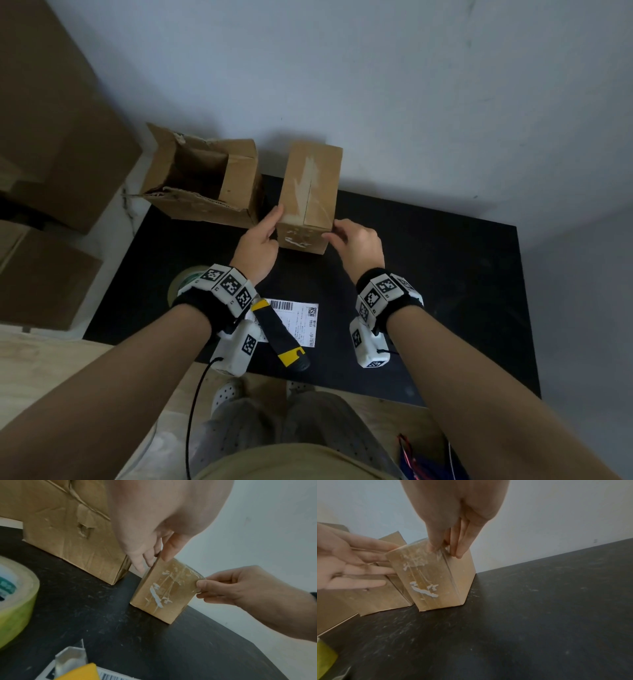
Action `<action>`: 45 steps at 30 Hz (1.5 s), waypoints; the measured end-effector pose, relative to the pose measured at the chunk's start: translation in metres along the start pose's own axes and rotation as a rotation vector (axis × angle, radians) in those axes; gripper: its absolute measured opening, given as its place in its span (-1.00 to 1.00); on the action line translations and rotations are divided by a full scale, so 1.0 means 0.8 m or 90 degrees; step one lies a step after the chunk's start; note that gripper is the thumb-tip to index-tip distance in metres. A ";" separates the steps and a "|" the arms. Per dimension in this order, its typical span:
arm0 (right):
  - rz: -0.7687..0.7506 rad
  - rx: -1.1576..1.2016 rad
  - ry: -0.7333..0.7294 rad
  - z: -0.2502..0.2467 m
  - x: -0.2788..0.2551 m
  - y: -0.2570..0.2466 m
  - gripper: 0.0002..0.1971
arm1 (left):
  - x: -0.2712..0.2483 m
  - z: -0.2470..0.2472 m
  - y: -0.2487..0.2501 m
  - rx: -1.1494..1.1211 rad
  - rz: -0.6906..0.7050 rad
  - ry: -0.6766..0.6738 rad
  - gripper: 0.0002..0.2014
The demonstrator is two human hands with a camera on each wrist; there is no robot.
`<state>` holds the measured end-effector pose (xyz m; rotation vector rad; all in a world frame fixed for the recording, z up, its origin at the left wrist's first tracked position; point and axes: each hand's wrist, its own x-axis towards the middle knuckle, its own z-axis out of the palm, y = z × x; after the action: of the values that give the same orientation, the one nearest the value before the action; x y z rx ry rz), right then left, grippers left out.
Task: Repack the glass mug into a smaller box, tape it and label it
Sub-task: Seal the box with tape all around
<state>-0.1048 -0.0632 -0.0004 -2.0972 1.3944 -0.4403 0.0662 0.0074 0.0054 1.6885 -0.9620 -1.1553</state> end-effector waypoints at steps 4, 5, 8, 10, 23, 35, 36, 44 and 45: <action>0.043 0.028 -0.041 0.008 -0.004 0.001 -0.63 | 0.003 -0.002 0.002 -0.067 -0.055 0.031 -0.35; 0.046 0.053 -0.047 0.009 -0.005 0.002 -0.55 | 0.003 -0.003 0.002 -0.083 -0.068 0.037 -0.35; 0.035 0.092 -0.027 0.010 -0.005 0.000 -0.38 | 0.004 0.001 -0.002 -0.085 -0.076 0.029 -0.45; 0.008 0.086 -0.007 0.008 -0.003 0.000 -0.41 | 0.008 0.002 -0.006 -0.085 -0.092 0.038 -0.59; -0.043 -0.081 0.038 -0.008 0.000 -0.002 -0.60 | 0.048 0.015 -0.024 -0.155 -0.318 0.054 -0.45; 0.175 0.188 -0.016 -0.031 0.002 -0.003 -0.42 | 0.053 0.034 -0.006 -0.293 -0.274 0.021 -0.79; 0.192 0.223 -0.015 -0.032 0.000 0.001 -0.42 | 0.049 0.034 -0.005 -0.285 -0.267 0.023 -0.81; 0.255 0.403 -0.027 -0.030 -0.038 0.034 -0.49 | 0.002 0.042 0.001 -0.196 -0.196 -0.015 -0.49; 0.265 0.418 -0.031 -0.029 -0.044 0.038 -0.48 | -0.003 0.044 0.003 -0.189 -0.192 -0.021 -0.49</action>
<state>-0.1541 -0.0466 -0.0002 -1.2528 1.3712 -0.5709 0.0318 0.0008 0.0008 1.6083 -0.5314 -1.4484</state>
